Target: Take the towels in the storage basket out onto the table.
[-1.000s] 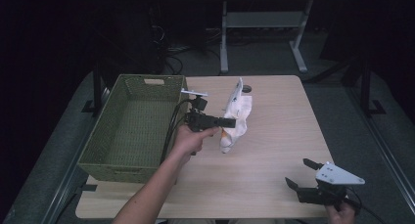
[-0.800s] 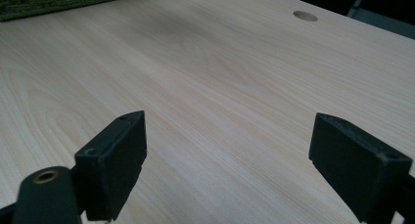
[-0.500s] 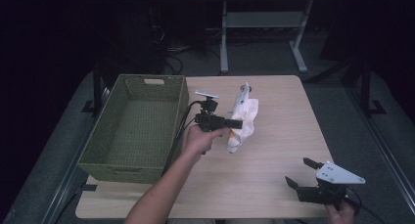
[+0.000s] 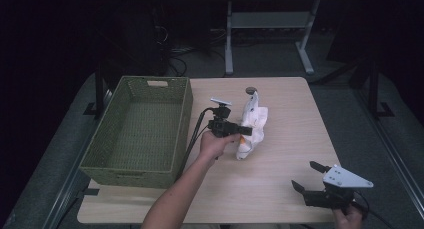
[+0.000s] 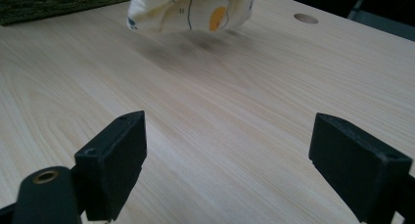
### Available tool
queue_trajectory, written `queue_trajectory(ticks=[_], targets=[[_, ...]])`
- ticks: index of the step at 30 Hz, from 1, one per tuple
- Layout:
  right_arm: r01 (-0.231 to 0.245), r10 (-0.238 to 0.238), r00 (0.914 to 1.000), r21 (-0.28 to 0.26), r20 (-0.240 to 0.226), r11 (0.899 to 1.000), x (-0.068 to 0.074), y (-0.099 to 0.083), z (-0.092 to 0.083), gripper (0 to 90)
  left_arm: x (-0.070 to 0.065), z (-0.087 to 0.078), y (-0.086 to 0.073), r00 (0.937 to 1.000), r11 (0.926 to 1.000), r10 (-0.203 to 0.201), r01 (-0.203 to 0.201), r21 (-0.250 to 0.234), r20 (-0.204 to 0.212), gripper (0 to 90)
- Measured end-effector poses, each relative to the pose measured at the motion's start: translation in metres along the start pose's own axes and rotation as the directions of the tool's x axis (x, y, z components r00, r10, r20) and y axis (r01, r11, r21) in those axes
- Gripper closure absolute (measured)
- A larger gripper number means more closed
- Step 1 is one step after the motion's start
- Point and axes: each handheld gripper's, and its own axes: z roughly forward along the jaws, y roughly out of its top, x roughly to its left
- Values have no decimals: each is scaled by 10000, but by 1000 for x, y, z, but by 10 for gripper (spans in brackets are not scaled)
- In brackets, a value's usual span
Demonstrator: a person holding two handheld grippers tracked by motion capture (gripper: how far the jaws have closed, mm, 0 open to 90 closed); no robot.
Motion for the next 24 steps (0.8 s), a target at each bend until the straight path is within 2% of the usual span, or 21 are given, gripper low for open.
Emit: queue_trajectory(ticks=[7, 13, 16, 19, 22, 24], targets=[[-60, 60, 10000, -38, 3, 10000, 0, 0, 0, 137, 5, 11, -2, 9990, 9998, -132, 136, 111, -421, 697], [-55, 55, 10000, -68, -3, 10000, 0, 0, 0, 137, 7, 18, -5, 9974, 9997, -79, 95, 208, -722, 690], [-52, 52, 10000, -63, 6, 10000, 0, 0, 0, 137, 9, 20, -7, 9963, 9995, -191, 212, 250, -840, 634], [-51, 51, 10000, -79, -22, 10000, 0, 0, 0, 137, 7, 19, -7, 9919, 9997, -210, 222, 80, -1251, 534], [-27, 27, 10000, -82, -59, 10000, 1, 0, 0, 137, 6, 18, -10, 9931, 9989, -462, 448, -148, -1081, 510], [-26, 26, 10000, -77, -61, 10000, 2, 1, 0, 137, 4, 18, -11, 9934, 9994, -346, 340, -78, -1096, 509]])
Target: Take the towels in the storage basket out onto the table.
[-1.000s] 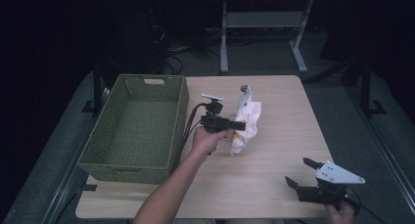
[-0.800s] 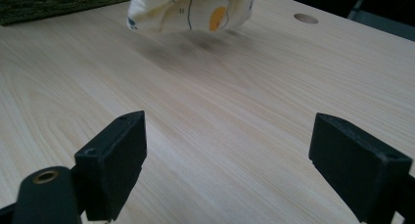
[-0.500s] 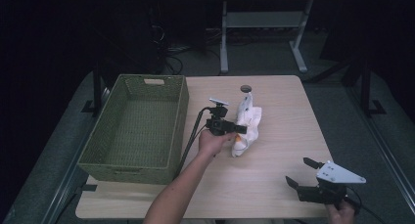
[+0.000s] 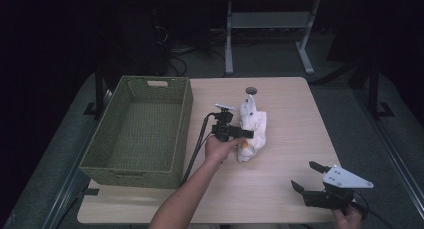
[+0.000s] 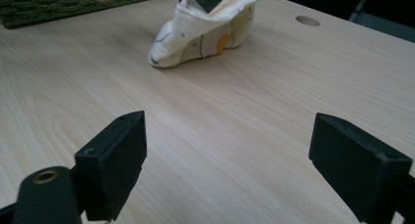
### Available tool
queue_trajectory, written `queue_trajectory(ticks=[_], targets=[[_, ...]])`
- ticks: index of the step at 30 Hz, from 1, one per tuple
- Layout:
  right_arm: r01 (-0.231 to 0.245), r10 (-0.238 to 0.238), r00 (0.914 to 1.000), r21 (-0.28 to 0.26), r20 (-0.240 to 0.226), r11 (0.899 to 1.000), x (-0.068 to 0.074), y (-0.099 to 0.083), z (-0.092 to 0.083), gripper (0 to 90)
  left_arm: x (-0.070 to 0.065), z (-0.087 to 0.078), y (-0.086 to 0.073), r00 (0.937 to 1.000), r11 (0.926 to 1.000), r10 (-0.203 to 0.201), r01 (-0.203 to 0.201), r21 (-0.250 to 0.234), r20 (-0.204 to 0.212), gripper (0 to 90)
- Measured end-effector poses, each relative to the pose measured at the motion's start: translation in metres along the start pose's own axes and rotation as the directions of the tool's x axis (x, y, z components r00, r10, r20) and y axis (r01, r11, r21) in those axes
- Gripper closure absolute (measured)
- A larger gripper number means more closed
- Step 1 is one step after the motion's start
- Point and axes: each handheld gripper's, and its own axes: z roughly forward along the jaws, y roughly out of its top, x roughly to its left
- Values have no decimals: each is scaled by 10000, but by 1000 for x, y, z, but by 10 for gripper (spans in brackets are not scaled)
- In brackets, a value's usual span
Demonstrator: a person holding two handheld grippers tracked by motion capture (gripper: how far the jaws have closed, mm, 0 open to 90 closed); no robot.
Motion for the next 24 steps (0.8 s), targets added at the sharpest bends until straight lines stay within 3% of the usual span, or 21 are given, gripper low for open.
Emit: queue_trajectory(ticks=[4, 11, 15, 24], targets=[[63, -63, 10000, 20, -41, 10000, 1, 1, 1, 137, -2, 1, -1, 9997, 9998, 185, -184, -62, 183, 504], [44, -44, 10000, -6, -26, 10000, 0, 0, 0, 137, -6, 1, 0, 9971, 9996, 55, -35, -263, 762, 473], [47, -47, 10000, -13, -30, 10000, 0, 0, 0, 137, -10, -1, 1, 9947, 9987, 224, -177, -473, 1006, 442], [89, -89, 10000, 18, -9, 10000, -2, 0, -1, 137, -13, -3, -4, 9932, 9986, 415, -377, -369, 1090, 443]])
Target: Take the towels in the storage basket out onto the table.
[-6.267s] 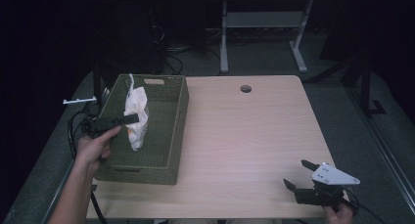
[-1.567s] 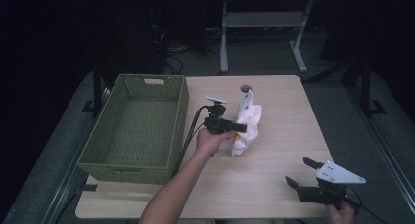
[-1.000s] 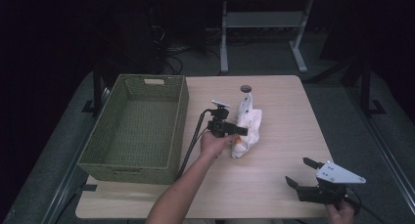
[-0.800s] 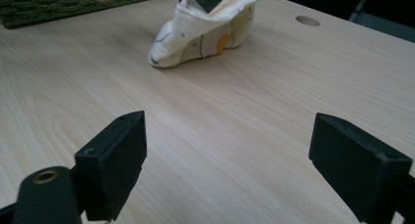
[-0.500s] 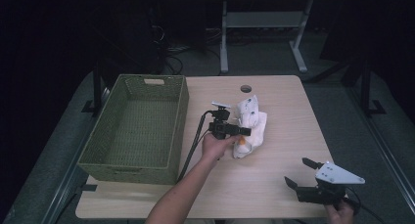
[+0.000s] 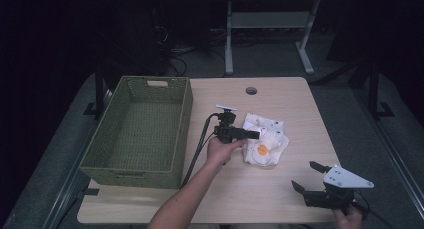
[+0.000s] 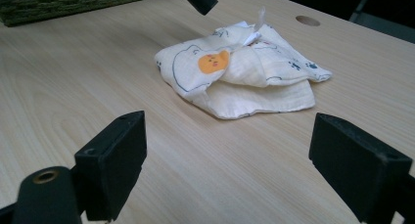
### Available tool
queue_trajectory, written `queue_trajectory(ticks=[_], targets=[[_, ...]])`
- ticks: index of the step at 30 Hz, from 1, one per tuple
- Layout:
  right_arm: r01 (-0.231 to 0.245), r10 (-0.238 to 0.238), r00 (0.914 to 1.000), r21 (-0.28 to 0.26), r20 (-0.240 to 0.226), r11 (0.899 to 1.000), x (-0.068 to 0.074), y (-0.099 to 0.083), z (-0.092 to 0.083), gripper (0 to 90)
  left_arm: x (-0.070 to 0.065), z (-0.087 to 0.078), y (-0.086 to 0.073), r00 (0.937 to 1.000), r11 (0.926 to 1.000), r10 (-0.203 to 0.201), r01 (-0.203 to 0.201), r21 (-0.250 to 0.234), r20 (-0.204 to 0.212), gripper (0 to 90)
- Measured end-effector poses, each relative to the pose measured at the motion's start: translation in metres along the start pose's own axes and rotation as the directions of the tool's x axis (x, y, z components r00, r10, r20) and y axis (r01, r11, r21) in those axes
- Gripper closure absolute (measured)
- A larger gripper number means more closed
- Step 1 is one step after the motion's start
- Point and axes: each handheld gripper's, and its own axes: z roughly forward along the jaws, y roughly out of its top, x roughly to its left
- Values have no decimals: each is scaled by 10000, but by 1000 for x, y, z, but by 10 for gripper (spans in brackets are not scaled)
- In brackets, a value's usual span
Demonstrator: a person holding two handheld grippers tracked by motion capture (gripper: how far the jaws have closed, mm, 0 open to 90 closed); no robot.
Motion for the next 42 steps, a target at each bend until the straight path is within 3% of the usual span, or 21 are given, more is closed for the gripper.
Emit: queue_trajectory(ticks=[11, 20, 26, 32, 37, 42], targets=[[55, -55, 10000, 141, -34, 9999, 0, -1, 0, 137, -7, -18, -10, 9993, 9993, 223, -215, -294, 290, 409], [109, -108, 9999, 233, -44, 9997, 3, -1, 2, 137, -8, -38, -24, 9980, 9978, 611, -605, -277, 188, 381], [121, -119, 9999, 325, -71, 9994, 4, -1, 3, 137, -10, -46, -36, 9910, 9911, 1332, -1332, -7, -112, 363], [78, -77, 10000, 332, -25, 9994, 5, -1, 3, 137, -11, -53, -45, 9882, 9883, 1527, -1528, -32, -123, 337], [152, -150, 9999, 311, -47, 9994, 6, -1, 3, 137, -16, -56, -54, 9818, 9819, 1893, -1894, -28, -170, 315], [185, -183, 9998, 347, -71, 9992, 7, -1, 4, 137, -17, -59, -63, 9783, 9783, 2073, -2073, -73, 26, 309]])
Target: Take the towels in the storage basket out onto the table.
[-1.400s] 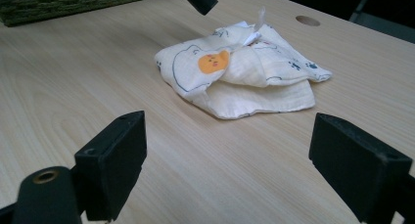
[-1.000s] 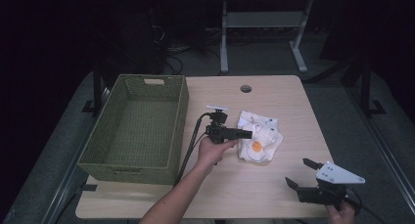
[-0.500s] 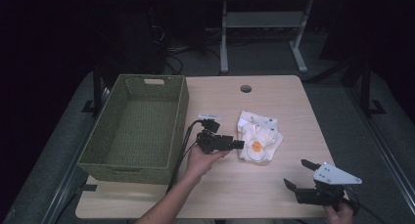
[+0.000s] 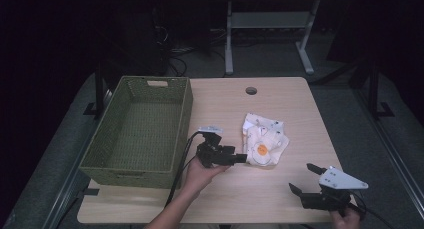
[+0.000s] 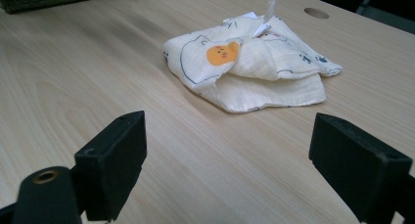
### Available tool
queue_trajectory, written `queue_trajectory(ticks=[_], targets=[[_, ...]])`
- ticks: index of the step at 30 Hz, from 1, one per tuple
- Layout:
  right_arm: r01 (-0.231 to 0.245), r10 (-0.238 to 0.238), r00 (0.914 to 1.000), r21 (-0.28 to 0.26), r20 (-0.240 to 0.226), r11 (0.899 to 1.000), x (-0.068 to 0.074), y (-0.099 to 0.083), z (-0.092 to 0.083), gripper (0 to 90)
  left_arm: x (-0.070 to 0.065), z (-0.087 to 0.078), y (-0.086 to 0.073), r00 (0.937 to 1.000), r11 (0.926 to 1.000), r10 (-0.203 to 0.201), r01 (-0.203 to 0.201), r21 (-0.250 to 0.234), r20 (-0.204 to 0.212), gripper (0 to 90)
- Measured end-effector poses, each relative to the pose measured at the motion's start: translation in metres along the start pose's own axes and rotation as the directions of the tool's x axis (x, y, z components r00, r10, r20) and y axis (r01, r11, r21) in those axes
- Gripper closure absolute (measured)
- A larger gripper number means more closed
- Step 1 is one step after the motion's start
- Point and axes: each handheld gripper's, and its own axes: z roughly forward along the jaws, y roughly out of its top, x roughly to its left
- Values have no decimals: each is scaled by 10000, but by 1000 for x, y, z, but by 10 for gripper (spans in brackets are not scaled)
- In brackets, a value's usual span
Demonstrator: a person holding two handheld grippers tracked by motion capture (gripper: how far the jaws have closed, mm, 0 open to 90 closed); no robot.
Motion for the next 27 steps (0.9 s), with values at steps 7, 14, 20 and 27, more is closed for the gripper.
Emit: queue_trajectory(ticks=[7, 14, 20, 27], targets=[[-16, 16, 10000, 32, 13, 10000, 1, 1, 1, 137, -2, -5, -12, 9998, 9998, 216, -216, -21, -20, 298], [104, -104, 9999, 60, 21, 9999, 2, 1, 3, 137, -7, -13, -23, 9980, 9978, 629, -629, -225, -15, 284], [166, -166, 9999, 99, 7, 9998, 3, 2, 4, 137, -12, -15, -32, 9962, 9961, 871, -870, -150, 30, 279], [222, -223, 9998, 165, 18, 9996, 4, 2, 5, 137, -13, -20, -47, 9950, 9950, 994, -995, 78, 121, 269]])
